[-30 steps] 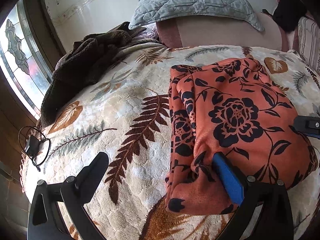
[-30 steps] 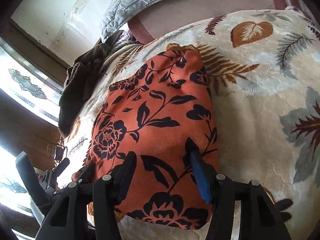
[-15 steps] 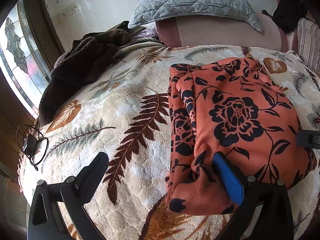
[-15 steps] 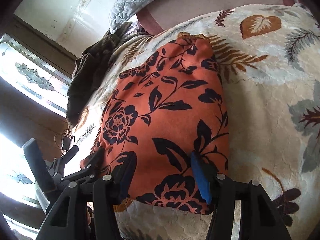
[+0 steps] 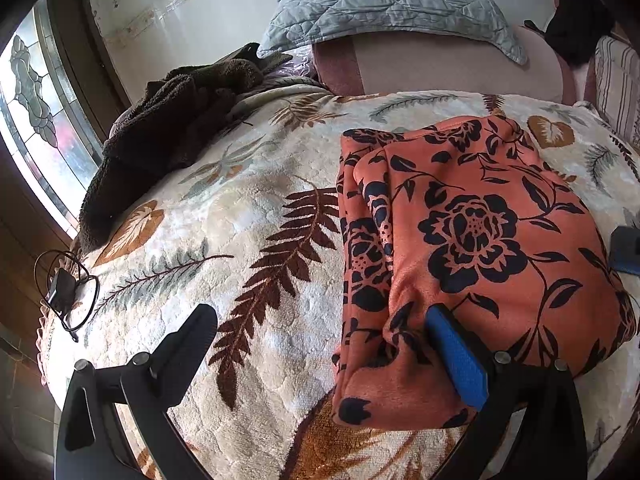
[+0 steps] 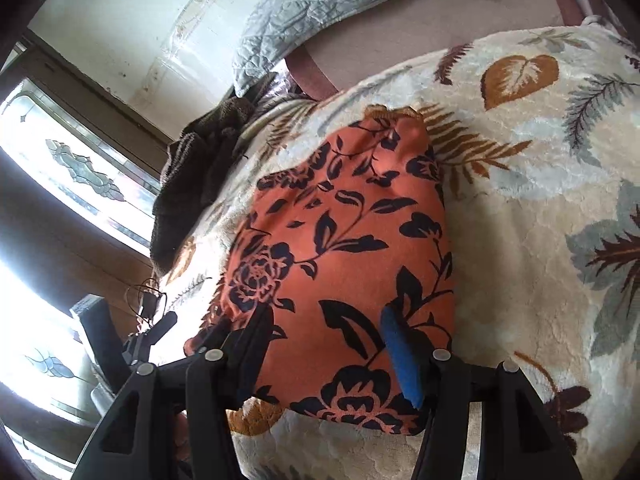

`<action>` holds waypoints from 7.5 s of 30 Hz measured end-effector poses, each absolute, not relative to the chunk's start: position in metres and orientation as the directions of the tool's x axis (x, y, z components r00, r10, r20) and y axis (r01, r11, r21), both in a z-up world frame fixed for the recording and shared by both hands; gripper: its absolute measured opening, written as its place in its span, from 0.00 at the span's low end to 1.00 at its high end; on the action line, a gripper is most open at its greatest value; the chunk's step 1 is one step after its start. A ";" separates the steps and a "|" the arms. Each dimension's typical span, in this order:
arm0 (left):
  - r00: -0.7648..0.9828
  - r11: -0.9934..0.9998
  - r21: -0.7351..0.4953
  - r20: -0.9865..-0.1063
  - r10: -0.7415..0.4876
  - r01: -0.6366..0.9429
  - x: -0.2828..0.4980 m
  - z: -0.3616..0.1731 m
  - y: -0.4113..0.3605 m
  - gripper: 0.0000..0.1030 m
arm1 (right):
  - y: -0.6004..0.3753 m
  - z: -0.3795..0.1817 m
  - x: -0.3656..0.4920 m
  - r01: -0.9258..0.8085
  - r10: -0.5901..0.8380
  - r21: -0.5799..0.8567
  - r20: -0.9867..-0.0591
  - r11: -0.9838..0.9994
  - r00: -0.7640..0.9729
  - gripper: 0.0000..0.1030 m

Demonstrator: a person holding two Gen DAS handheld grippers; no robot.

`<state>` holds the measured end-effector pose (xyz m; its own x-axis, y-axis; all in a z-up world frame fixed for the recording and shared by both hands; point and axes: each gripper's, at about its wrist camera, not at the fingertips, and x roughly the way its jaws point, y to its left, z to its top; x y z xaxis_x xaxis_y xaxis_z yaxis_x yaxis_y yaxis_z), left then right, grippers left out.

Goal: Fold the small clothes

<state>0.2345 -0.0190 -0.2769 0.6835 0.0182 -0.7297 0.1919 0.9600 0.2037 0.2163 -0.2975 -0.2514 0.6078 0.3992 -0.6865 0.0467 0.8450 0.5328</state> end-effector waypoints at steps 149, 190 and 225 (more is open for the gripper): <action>0.244 0.847 -0.502 -0.811 -0.531 0.176 0.332 -0.301 0.007 1.00 | -0.379 -0.267 0.278 0.147 0.540 0.710 -0.637 0.688 0.550 0.70; 0.333 0.916 -0.259 -0.872 -0.358 0.305 0.320 -0.295 -0.052 0.96 | -0.345 -0.316 0.305 0.113 0.599 0.734 -0.625 0.670 0.500 0.69; 0.385 0.896 -0.340 -0.815 -0.432 0.287 0.303 -0.271 -0.055 0.42 | -0.325 -0.282 0.293 -0.014 0.505 0.620 -0.625 0.784 0.595 0.43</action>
<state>0.3033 -0.0551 -0.2712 0.3852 -0.4323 -0.8153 0.2866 0.8958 -0.3396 0.2934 -0.3245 -0.2824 0.5952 0.5053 -0.6248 -0.0144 0.7841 0.6205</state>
